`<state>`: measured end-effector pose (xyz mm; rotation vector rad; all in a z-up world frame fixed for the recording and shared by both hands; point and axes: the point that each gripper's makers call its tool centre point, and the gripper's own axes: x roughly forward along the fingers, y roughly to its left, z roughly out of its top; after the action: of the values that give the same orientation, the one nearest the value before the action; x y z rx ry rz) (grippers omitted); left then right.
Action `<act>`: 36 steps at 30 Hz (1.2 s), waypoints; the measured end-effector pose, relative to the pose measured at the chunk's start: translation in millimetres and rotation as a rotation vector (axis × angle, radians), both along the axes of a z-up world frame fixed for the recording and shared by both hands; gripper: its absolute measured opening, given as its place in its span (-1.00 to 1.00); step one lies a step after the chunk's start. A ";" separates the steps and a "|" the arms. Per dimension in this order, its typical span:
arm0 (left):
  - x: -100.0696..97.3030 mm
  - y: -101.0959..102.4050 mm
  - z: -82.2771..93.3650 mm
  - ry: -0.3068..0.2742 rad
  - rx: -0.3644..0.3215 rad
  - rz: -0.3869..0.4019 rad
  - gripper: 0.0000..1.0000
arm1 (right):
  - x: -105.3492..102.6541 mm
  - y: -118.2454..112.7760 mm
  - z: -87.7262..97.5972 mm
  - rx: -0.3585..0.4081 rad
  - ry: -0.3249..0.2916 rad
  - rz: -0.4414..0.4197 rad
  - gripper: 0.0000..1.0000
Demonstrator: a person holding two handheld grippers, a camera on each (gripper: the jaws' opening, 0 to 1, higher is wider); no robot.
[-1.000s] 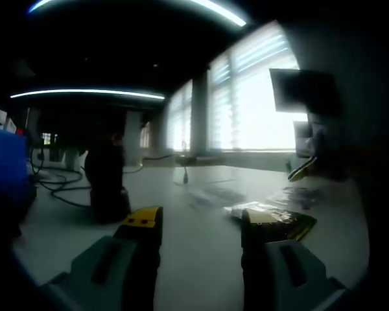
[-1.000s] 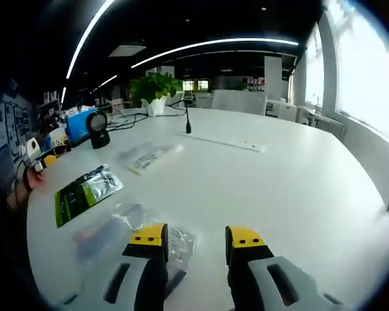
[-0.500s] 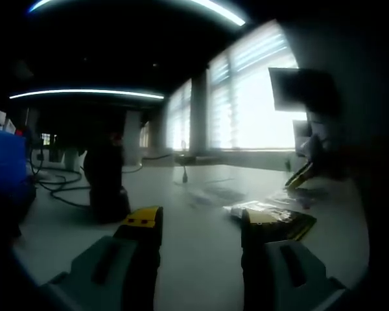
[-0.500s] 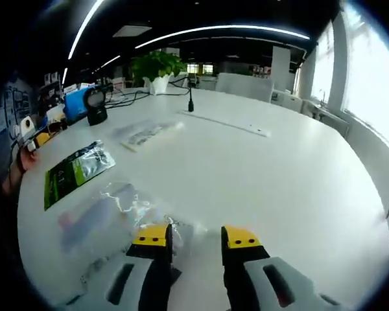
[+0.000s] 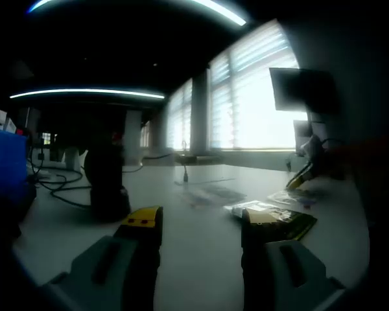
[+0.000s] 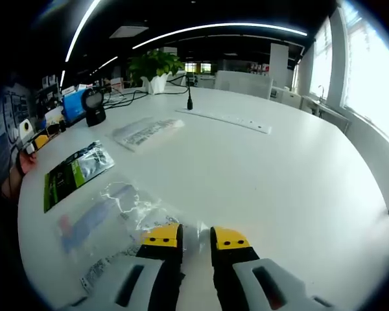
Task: Clip sheet goods on table flip sheet goods clip sheet goods scan sheet goods put sheet goods back to table
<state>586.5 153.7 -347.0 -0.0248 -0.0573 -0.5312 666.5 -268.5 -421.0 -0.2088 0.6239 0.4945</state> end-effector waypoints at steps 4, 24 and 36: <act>0.0 0.2 0.2 0.000 -0.001 0.001 -0.17 | 3.5 -4.0 -0.5 0.007 -0.002 -0.014 -0.80; 0.1 0.6 0.6 -0.002 -0.005 0.002 -0.17 | -10.3 11.7 -0.9 -0.008 -0.010 -0.009 -1.00; 0.5 0.7 -0.3 0.000 -0.004 0.005 -0.17 | -13.8 12.6 19.4 0.160 -0.028 -0.021 -1.00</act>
<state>587.1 154.4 -347.3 -0.0283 -0.0582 -0.5262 652.8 -256.0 -401.7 -0.0574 0.5557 0.5184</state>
